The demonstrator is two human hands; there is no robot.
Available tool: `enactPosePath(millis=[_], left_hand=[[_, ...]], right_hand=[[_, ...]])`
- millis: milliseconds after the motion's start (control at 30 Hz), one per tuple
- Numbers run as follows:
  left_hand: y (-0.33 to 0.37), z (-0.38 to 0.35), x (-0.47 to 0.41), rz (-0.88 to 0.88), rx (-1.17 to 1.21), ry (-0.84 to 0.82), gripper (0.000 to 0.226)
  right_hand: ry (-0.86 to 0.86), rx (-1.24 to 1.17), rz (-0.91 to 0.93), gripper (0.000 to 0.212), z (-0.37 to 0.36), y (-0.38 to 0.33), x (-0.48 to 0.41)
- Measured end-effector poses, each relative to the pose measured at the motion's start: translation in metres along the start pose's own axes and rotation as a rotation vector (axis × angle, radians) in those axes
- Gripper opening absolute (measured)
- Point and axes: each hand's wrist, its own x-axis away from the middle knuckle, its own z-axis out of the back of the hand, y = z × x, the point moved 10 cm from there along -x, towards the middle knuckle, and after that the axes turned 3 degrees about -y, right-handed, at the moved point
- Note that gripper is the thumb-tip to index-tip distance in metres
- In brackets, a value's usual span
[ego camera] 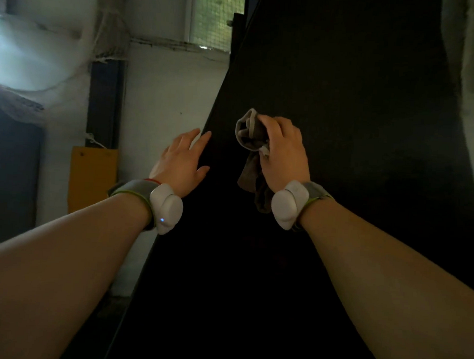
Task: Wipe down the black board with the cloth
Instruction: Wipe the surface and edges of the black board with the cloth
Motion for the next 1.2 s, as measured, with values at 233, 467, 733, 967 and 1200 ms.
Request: enactPosePath(millis=[233, 467, 733, 967, 1200], left_hand=[[-0.016, -0.036, -0.011, 0.015, -0.125, -0.104, 0.086], [-0.029, -0.051, -0.014, -0.006, -0.108, -0.057, 0.088], [-0.024, -0.049, -0.012, -0.024, -0.014, -0.038, 0.084], [-0.024, -0.052, -0.011, -0.02, 0.024, -0.036, 0.082], [-0.033, -0.079, 0.023, -0.01, 0.047, -0.056, 0.081]], right_hand=[[-0.009, 0.036, -0.029, 0.053, -0.015, 0.013, -0.023], [-0.22, 0.314, -0.144, 0.07, -0.082, 0.038, -0.026], [-0.116, 0.205, -0.097, 0.054, -0.081, 0.036, -0.025], [-0.084, 0.204, -0.055, 0.053, -0.103, 0.019, 0.016], [-0.269, 0.184, 0.072, 0.053, -0.128, 0.009, 0.061]])
